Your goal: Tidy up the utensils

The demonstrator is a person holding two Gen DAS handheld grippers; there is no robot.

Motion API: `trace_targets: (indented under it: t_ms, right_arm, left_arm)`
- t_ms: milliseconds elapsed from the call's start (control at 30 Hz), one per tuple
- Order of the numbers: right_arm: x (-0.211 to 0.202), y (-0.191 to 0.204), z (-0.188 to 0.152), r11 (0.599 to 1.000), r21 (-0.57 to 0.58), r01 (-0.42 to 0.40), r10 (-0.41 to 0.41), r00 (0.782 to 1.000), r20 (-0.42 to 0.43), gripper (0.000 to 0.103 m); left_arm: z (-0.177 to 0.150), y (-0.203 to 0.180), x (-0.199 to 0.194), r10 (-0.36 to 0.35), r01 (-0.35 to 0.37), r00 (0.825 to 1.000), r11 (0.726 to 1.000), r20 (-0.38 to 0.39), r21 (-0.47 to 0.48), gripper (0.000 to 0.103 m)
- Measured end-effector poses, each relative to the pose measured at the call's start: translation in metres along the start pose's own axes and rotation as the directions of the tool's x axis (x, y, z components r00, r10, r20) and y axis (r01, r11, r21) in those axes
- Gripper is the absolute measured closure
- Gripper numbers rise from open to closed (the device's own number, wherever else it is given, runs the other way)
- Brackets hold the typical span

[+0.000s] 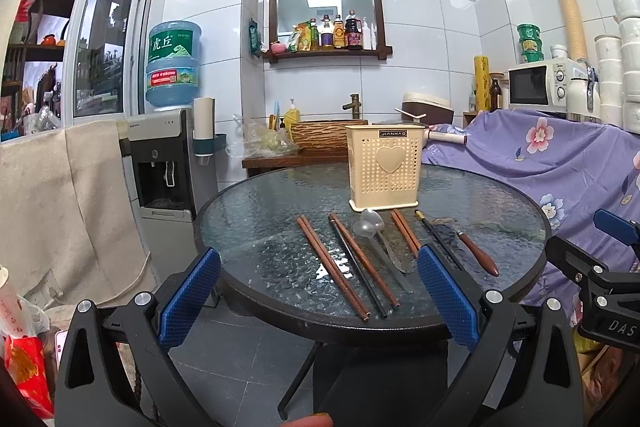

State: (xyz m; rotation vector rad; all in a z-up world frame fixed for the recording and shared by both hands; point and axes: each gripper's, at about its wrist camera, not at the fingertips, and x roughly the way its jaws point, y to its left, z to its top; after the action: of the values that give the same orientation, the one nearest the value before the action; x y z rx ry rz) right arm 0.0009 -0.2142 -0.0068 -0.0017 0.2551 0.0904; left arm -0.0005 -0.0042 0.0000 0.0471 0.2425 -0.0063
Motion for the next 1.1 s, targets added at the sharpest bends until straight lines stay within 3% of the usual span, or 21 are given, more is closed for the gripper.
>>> trace_targets:
  t_ms: [1100]
  right_arm:
    - [0.0008,0.0018,-0.0024,1.000,0.000,-0.004,0.004,1.000,-0.002,0.005]
  left_arm:
    - [-0.0009,-0.0007,-0.0009,-0.006,0.006,1.000,1.000,0.000,0.003,0.006]
